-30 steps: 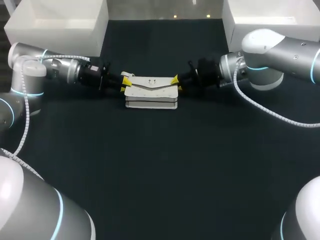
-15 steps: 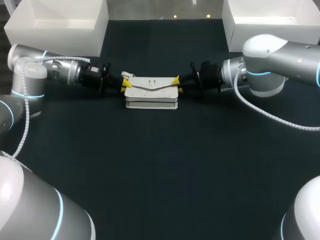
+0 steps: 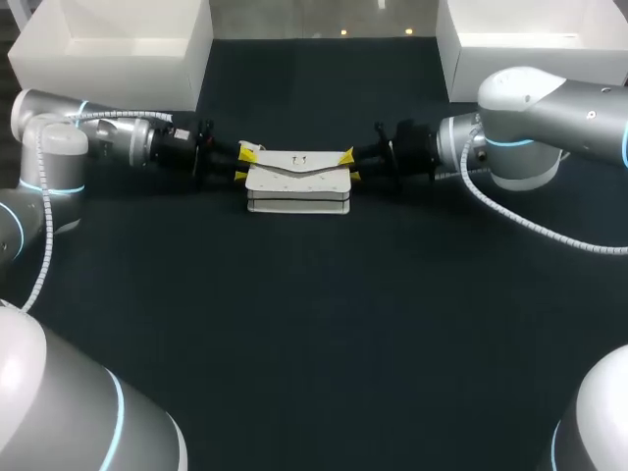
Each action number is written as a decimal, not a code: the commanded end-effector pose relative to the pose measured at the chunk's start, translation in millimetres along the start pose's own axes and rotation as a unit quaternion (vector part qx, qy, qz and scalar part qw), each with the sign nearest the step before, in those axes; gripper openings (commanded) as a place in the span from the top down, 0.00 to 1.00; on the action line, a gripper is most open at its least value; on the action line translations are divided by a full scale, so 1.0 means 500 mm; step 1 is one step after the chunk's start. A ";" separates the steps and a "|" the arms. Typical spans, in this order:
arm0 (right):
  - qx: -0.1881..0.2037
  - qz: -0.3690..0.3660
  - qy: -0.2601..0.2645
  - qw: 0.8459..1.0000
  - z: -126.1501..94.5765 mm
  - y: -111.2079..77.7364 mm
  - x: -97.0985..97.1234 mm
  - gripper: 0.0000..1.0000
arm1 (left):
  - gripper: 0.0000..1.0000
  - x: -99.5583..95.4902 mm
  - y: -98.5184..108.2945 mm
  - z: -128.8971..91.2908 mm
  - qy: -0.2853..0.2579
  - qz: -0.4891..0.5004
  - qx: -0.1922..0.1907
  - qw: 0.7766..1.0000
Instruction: Pick up the bag, open it, inspect its contents, close it, and place it on the opposite side
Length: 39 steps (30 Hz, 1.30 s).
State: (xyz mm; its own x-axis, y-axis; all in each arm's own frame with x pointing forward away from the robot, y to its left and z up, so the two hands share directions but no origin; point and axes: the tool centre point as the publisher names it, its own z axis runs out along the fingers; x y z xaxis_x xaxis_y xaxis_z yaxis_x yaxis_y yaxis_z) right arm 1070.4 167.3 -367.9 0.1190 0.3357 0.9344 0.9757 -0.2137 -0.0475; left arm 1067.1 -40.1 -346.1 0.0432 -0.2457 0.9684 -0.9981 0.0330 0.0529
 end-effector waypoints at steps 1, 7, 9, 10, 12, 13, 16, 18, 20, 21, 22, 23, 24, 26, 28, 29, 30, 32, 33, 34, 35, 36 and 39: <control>-0.012 -0.007 -0.005 1.000 -0.023 -0.020 0.016 0.00 | 0.41 0.027 0.041 -0.013 -0.004 0.007 0.026 1.000; -0.016 -0.016 -0.017 1.000 -0.040 -0.027 0.030 0.00 | 0.61 0.031 0.062 -0.013 -0.015 -0.003 0.022 1.000; -0.015 -0.019 -0.024 0.999 -0.044 -0.027 0.031 0.00 | 0.61 0.023 0.065 -0.008 -0.026 -0.011 0.019 0.999; -0.014 -0.019 -0.026 0.999 -0.046 -0.026 0.031 0.00 | 0.62 0.018 0.065 -0.006 -0.030 -0.018 0.016 0.999; -0.015 -0.018 -0.032 0.999 -0.051 -0.024 0.030 0.00 | 0.61 0.010 0.065 -0.004 -0.036 -0.025 0.018 0.999; -0.015 -0.018 -0.035 0.999 -0.054 -0.023 0.029 0.00 | 0.61 0.006 0.065 -0.003 -0.037 -0.028 0.018 0.999; -0.015 -0.017 -0.042 0.999 -0.060 -0.020 0.027 0.00 | 0.65 0.000 0.064 -0.002 -0.037 -0.034 0.021 0.999; -0.014 -0.018 -0.052 0.998 -0.064 -0.018 0.026 0.00 | 0.71 -0.001 0.065 0.000 -0.036 -0.035 0.022 0.999; -0.017 -0.018 -0.057 0.998 -0.070 -0.016 0.024 0.00 | 0.76 0.000 0.068 0.002 -0.037 -0.035 0.021 0.999; -0.017 -0.018 -0.060 0.998 -0.074 -0.014 0.023 0.00 | 0.76 0.000 0.070 0.003 -0.038 -0.035 0.019 0.998; -0.018 -0.017 -0.061 0.998 -0.078 -0.012 0.021 0.00 | 0.77 -0.001 0.073 0.004 -0.042 -0.035 0.017 0.998; -0.020 -0.016 -0.063 0.998 -0.082 -0.010 0.020 0.00 | 0.77 -0.002 0.076 0.005 -0.044 -0.035 0.015 0.998; -0.021 -0.015 -0.065 0.998 -0.085 -0.008 0.019 0.00 | 0.76 -0.004 0.077 0.005 -0.046 -0.036 0.014 0.998; -0.020 -0.014 -0.069 0.997 -0.090 -0.006 0.016 0.00 | 0.75 -0.008 0.079 0.006 -0.051 -0.038 0.011 0.998; -0.021 -0.013 -0.073 0.997 -0.095 -0.002 0.014 0.00 | 0.75 -0.011 0.079 0.008 -0.053 -0.041 0.011 0.998; -0.019 -0.013 -0.076 0.997 -0.096 -0.001 0.014 0.00 | 0.76 -0.013 0.078 0.008 -0.054 -0.041 0.011 0.998; -0.019 -0.013 -0.078 0.997 -0.098 0.000 0.013 0.00 | 0.76 -0.015 0.077 0.009 -0.055 -0.043 0.011 0.998; -0.015 -0.015 -0.082 0.996 -0.100 0.001 0.013 0.00 | 0.76 -0.017 0.073 0.010 -0.057 -0.044 0.012 0.997; -0.016 -0.015 -0.084 0.996 -0.102 0.001 0.013 0.00 | 0.75 -0.018 0.070 0.011 -0.058 -0.044 0.012 0.997; -0.016 -0.016 -0.085 0.996 -0.103 0.001 0.013 0.00 | 0.74 -0.019 0.068 0.011 -0.059 -0.043 0.014 0.997; -0.015 -0.018 -0.086 0.996 -0.105 0.001 0.013 0.00 | 0.73 -0.020 0.064 0.010 -0.059 -0.042 0.017 0.997; -0.015 -0.019 -0.088 0.996 -0.106 0.001 0.014 0.00 | 0.73 -0.020 0.061 0.010 -0.060 -0.041 0.017 0.997; -0.013 -0.022 -0.093 0.995 -0.110 0.001 0.016 0.00 | 0.73 -0.017 0.051 0.007 -0.058 -0.039 0.021 0.997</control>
State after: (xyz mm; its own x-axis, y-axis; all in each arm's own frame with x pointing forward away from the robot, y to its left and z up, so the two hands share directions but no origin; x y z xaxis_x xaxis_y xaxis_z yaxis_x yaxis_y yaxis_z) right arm 1061.9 120.2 -344.8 0.1075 0.5018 0.8583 0.9755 -0.2198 0.0063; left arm 1038.1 -40.5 -352.5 0.1182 -0.3605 0.9252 -0.9930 -0.0346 0.1134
